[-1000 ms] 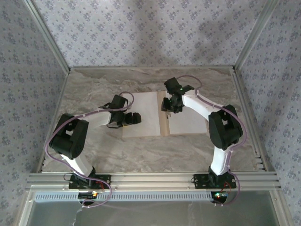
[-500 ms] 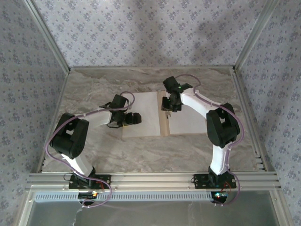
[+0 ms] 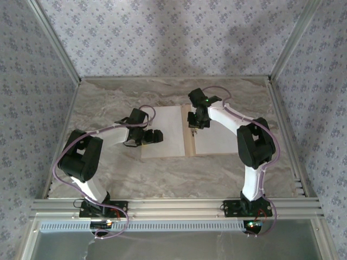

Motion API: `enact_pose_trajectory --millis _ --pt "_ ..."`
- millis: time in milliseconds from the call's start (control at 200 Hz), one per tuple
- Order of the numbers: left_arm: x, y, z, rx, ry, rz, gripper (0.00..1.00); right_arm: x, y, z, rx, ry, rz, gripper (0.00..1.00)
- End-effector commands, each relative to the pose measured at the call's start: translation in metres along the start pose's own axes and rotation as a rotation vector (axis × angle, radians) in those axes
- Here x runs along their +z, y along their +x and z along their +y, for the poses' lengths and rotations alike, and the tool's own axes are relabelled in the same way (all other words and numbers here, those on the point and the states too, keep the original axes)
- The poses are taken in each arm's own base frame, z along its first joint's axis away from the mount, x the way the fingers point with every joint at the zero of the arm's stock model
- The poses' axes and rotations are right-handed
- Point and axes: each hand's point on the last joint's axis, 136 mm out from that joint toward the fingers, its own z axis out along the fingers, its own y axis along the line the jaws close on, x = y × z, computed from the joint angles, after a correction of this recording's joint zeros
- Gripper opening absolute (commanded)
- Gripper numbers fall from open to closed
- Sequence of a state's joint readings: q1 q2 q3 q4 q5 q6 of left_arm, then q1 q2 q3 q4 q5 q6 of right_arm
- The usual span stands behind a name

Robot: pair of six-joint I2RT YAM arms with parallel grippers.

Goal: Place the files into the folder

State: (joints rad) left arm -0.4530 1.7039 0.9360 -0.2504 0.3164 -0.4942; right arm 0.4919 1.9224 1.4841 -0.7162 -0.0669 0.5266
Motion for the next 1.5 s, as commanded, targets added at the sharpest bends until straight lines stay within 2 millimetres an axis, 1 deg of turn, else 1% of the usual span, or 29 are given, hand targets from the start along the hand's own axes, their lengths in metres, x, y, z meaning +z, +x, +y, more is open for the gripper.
enact_pose_trajectory --millis 0,270,405,530,660,1004,1189,1299,1409,1494 --pt "0.0077 0.0226 0.0181 -0.016 -0.078 0.092 0.79 -0.0028 -0.0041 -0.0009 0.000 0.007 0.005 0.20" --pt "0.0080 0.0230 0.0188 -0.014 -0.084 0.100 0.79 -0.0005 -0.0031 -0.0018 0.001 0.006 0.018 0.20" --pt "0.0073 0.0229 0.0182 -0.013 -0.083 0.102 0.79 -0.0019 -0.0042 -0.0006 -0.001 0.005 0.017 0.27" --pt "0.0070 0.0229 0.0185 -0.015 -0.085 0.105 0.79 -0.0036 -0.0060 -0.0011 -0.001 0.008 0.014 0.29" --pt "0.0066 0.0229 0.0180 -0.013 -0.085 0.106 0.79 -0.0030 -0.0065 -0.0005 -0.003 0.006 0.016 0.29" --pt "0.0076 0.0236 0.0202 -0.024 -0.096 0.110 0.79 0.0026 -0.0028 -0.0016 -0.003 0.006 0.035 0.22" --pt "0.0080 0.0239 0.0221 -0.028 -0.106 0.117 0.79 0.0026 -0.0024 -0.0006 -0.004 -0.001 0.038 0.18" --pt "0.0091 0.0249 0.0226 -0.031 -0.108 0.122 0.79 0.0028 -0.0013 -0.0006 -0.005 -0.004 0.042 0.18" --pt "0.0100 0.0257 0.0232 -0.036 -0.109 0.126 0.79 0.0032 -0.0005 -0.0002 -0.005 -0.006 0.047 0.22" --pt "0.0099 0.0262 0.0232 -0.035 -0.110 0.128 0.79 0.0023 -0.0015 0.0005 -0.006 -0.007 0.044 0.23"
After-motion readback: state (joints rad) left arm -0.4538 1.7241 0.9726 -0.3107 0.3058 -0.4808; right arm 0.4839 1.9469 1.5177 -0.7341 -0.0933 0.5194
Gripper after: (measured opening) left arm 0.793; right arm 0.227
